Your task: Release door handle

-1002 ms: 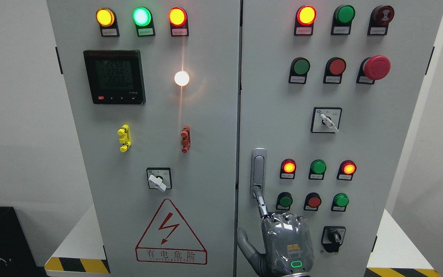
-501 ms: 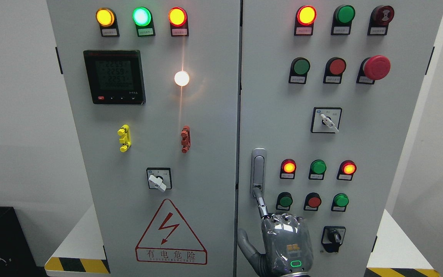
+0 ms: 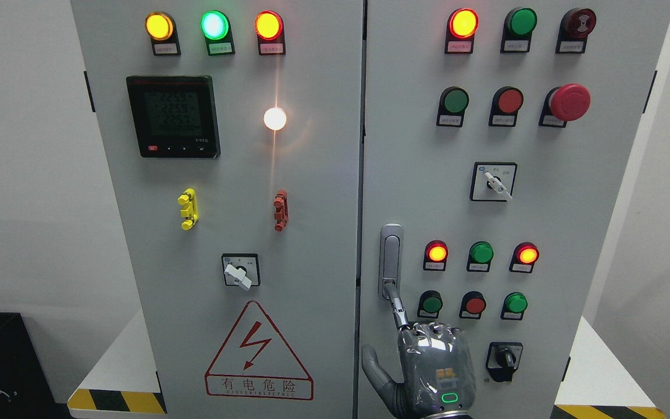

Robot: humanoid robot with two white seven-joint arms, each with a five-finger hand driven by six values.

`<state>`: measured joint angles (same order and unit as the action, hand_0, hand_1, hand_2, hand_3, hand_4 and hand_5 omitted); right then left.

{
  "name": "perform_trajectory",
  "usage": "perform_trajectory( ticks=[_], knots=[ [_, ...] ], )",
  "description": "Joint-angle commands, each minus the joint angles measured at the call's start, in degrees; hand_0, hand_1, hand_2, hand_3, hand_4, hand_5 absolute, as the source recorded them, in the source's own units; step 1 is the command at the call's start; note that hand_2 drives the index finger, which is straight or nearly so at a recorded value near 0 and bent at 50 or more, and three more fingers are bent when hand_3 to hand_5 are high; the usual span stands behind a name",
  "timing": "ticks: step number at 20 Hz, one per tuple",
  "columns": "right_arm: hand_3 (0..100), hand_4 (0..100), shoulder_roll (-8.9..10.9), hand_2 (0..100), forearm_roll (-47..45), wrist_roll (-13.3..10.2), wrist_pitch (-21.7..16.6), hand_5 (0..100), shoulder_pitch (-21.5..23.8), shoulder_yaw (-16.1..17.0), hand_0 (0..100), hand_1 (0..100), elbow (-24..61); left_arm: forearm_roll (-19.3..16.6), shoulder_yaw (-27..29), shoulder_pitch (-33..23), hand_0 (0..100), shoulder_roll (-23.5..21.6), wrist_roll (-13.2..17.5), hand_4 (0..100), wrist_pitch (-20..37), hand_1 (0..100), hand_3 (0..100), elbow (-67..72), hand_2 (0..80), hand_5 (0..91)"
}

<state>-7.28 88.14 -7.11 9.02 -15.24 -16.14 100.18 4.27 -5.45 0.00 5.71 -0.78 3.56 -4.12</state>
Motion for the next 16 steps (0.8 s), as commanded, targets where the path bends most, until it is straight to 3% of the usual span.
perform_trajectory(
  ticks=[1,16],
  knots=[
    [100,98,-0.01,5,0.01,-0.1,0.04,100,-0.75,0.32,41,26,-0.33,-0.05,0.0,-0.97,12,0.0,-0.02,0,0.05,56,0,-0.02,0.0,0.0],
    [100,99,-0.01,6,-0.25,-0.1,0.04,100,-0.4,0.32,42,25,-0.95,0.04,0.0,-0.97,12,0.0,-0.02,0,0.05,56,0,-0.02,0.0,0.0]
  ],
)
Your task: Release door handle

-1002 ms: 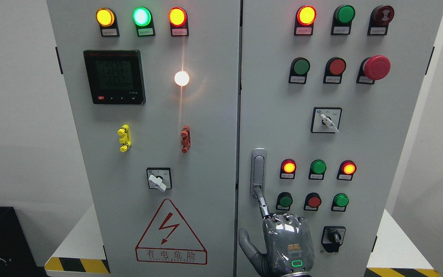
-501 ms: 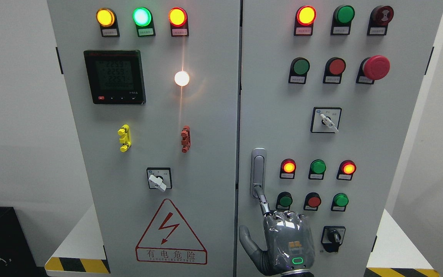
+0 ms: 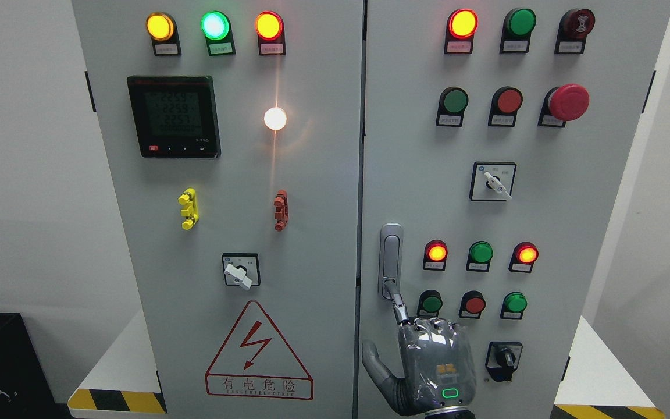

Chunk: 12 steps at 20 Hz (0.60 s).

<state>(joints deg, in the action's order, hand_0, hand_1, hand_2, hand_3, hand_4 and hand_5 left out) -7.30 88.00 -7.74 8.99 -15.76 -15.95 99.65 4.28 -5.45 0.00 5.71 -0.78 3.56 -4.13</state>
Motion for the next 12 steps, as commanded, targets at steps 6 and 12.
perform_trajectory(
  ticks=[6,12],
  knots=[
    [100,99,-0.09,6,-0.2,0.62,0.07,100,0.11,0.04,42,26,-0.69,-0.06,0.0,-0.97,12,0.0,-0.02,0,0.04,56,0,0.0,0.0,0.0],
    [100,99,-0.09,6,-0.2,0.62,0.07,100,0.2,-0.05,42,26,-0.86,-0.06,0.0,-0.97,12,0.0,-0.02,0,0.04,56,0,0.0,0.0,0.0]
  ],
)
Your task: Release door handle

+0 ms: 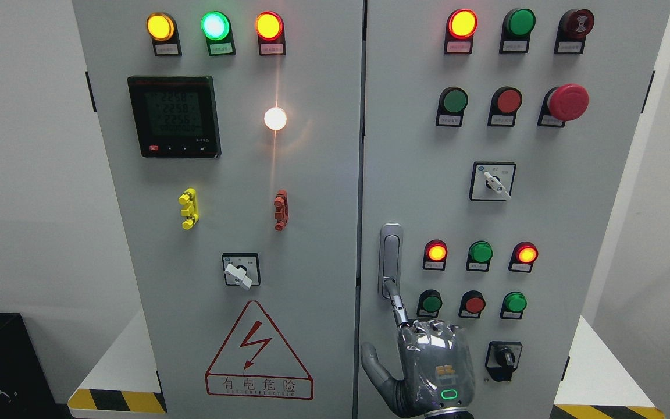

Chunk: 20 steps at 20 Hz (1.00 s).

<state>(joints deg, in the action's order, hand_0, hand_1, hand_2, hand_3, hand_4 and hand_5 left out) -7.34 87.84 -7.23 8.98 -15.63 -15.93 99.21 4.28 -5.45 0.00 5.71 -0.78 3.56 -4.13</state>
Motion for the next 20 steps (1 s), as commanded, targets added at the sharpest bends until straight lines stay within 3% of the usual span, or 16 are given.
perform_trajectory(
  ticks=[1,20],
  knots=[
    [100,99,-0.04,7,-0.04,0.2,0.07,100,0.25,-0.06,43,26,-0.33,0.02,0.0,-0.97,12,0.0,-0.01,0,0.04,56,0,-0.01,0.0,0.0],
    [100,99,-0.31,7,-0.04,0.29,0.07,100,1.13,-0.15,43,26,-0.42,0.02,0.0,-0.97,12,0.0,-0.01,0,0.04,56,0,-0.01,0.0,0.0]
  ],
)
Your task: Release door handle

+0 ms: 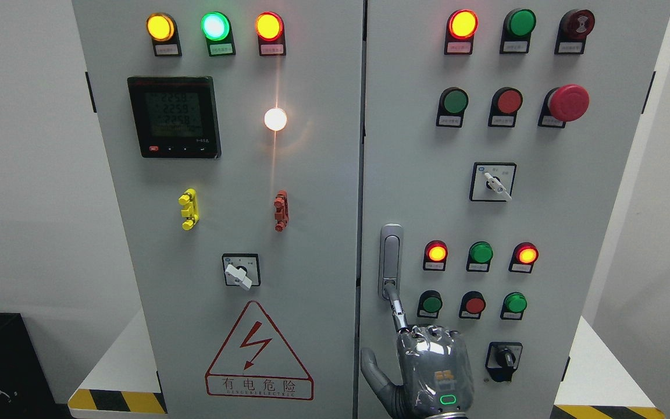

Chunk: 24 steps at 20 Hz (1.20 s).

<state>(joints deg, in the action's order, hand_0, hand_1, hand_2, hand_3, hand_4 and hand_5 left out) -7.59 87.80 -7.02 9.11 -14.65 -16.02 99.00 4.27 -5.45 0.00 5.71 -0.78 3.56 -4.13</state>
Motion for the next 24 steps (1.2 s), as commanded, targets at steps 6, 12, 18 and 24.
perform_trajectory(
  ticks=[6,12,18,24],
  knots=[
    [100,99,-0.06,7,0.0,0.08,-0.06,100,0.5,-0.32,43,26,-0.91,-0.05,0.0,-0.97,12,0.0,-0.01,0,0.04,56,0,0.0,0.0,0.0],
    [100,99,-0.06,8,0.09,0.08,-0.06,100,0.5,-0.23,43,26,-0.91,0.04,0.0,-0.97,12,0.0,-0.01,0,0.04,56,0,0.0,0.0,0.0],
    [100,99,-0.06,8,0.09,0.08,-0.06,100,0.5,-0.15,43,26,-0.83,-0.05,0.0,-0.97,12,0.0,-0.01,0,0.04,56,0,0.0,0.0,0.0],
    [100,99,-0.06,8,0.09,0.08,-0.06,100,0.5,0.03,43,26,-0.65,0.04,0.0,-0.97,12,0.0,-0.01,0,0.04,56,0,0.0,0.0,0.0]
  ],
)
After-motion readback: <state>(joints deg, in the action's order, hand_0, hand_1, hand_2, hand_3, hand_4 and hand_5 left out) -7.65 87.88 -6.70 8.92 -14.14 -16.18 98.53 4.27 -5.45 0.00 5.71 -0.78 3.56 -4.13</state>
